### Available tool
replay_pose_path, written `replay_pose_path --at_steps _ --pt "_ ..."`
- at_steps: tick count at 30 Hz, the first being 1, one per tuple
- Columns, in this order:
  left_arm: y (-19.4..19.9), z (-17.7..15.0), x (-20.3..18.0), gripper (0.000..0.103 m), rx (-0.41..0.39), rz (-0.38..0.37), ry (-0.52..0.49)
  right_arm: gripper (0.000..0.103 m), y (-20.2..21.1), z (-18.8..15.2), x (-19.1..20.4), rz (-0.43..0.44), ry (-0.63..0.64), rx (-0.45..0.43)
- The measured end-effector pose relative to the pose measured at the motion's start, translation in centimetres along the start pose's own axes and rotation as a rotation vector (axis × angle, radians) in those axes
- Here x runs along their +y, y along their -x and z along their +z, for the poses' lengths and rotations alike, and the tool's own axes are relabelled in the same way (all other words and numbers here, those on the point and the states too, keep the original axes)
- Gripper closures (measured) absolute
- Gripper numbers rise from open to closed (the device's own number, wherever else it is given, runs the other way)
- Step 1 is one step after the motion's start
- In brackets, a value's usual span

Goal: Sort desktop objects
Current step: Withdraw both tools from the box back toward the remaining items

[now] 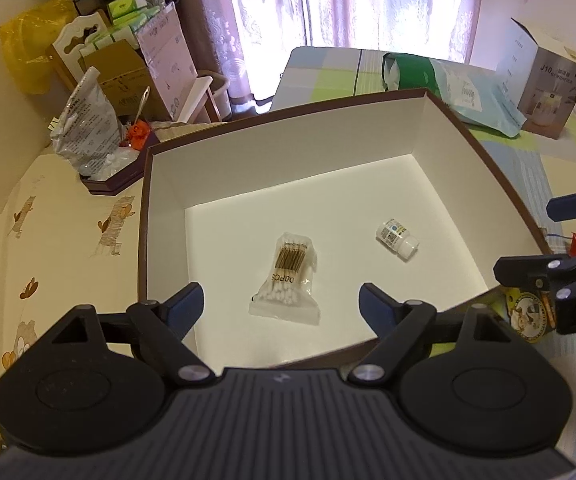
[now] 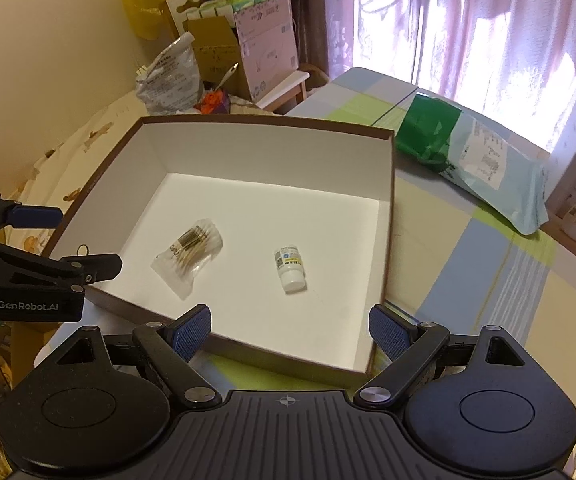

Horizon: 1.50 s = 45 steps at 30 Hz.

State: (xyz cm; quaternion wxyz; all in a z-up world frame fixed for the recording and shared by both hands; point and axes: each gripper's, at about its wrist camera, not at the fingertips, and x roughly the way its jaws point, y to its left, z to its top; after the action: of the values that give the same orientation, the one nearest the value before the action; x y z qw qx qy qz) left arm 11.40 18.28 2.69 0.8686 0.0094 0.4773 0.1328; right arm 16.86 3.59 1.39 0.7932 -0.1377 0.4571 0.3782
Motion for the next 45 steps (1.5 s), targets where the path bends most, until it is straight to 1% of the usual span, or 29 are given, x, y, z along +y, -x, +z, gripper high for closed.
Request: replay_pose_path --at_steps 11,16,26,31,35,45 --pt "2.9 -1.5 -2.0 0.019 -0.033 0.020 0.015 0.012 3.1 -2.2 -0.9 0.021 -0.004 -0.051" --pt "3.9 -2.1 -2.9 0.017 -0.044 0.030 0.016 0.012 4.3 -3.0 -1.3 0.016 -0.007 -0.072" --pt "5.2 -3.3 -4.9 0.016 -0.050 0.031 0.008 0.012 6.3 -5.2 -2.7 0.010 -0.035 -0.094" --pt "5.3 -3.9 -6.3 0.016 -0.043 0.014 -0.006 0.012 7.2 -6.7 -3.9 -0.003 -0.071 -0.100" --pt "5.0 -4.3 -7.5 0.016 -0.033 -0.007 -0.021 0.012 7.9 -8.3 -5.3 -0.030 -0.118 -0.092" --pt "3.7 -5.8 -11.5 0.016 -0.017 -0.094 -0.083 0.012 9.5 -12.7 -8.9 -0.114 -0.228 -0.066"
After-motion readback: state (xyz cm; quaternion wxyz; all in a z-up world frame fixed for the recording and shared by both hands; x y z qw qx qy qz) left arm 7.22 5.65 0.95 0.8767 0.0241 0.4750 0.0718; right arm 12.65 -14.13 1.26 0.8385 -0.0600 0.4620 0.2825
